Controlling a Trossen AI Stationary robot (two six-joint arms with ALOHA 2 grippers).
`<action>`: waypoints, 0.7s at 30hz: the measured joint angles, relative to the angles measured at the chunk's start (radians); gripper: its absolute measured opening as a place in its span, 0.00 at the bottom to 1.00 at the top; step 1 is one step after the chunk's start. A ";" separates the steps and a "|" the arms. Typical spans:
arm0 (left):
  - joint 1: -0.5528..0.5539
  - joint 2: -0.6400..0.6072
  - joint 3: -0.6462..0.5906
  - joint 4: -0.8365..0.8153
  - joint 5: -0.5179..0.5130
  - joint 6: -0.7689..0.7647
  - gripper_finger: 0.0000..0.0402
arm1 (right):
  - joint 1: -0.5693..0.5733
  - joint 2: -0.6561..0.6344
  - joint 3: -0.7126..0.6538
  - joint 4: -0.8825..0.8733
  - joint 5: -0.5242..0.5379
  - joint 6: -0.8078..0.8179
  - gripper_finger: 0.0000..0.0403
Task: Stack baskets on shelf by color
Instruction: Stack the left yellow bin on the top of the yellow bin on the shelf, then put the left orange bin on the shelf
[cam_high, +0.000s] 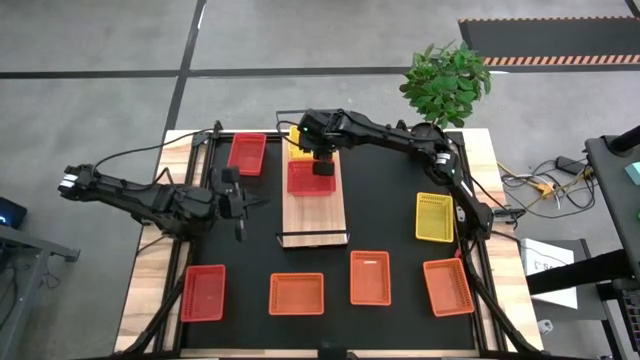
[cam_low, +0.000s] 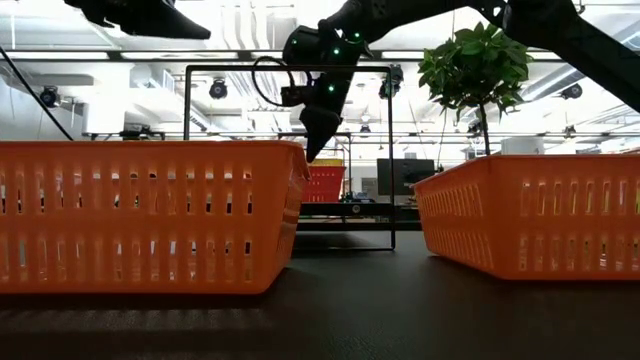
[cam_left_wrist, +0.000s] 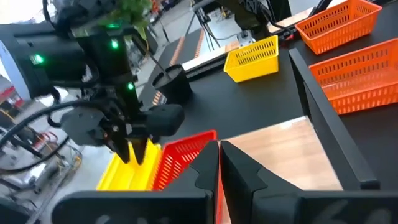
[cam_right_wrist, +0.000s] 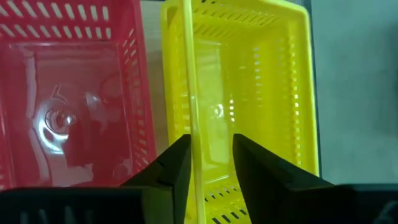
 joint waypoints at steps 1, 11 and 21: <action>0.000 -0.002 0.000 0.007 0.000 0.004 0.00 | 0.001 -0.003 0.000 -0.001 0.000 0.006 0.29; 0.000 0.004 -0.004 0.013 0.000 -0.004 0.00 | 0.009 -0.024 0.000 0.033 0.009 0.021 0.29; 0.000 0.030 -0.003 0.046 0.013 0.006 0.00 | 0.117 -0.148 -0.002 -0.070 -0.002 0.084 0.11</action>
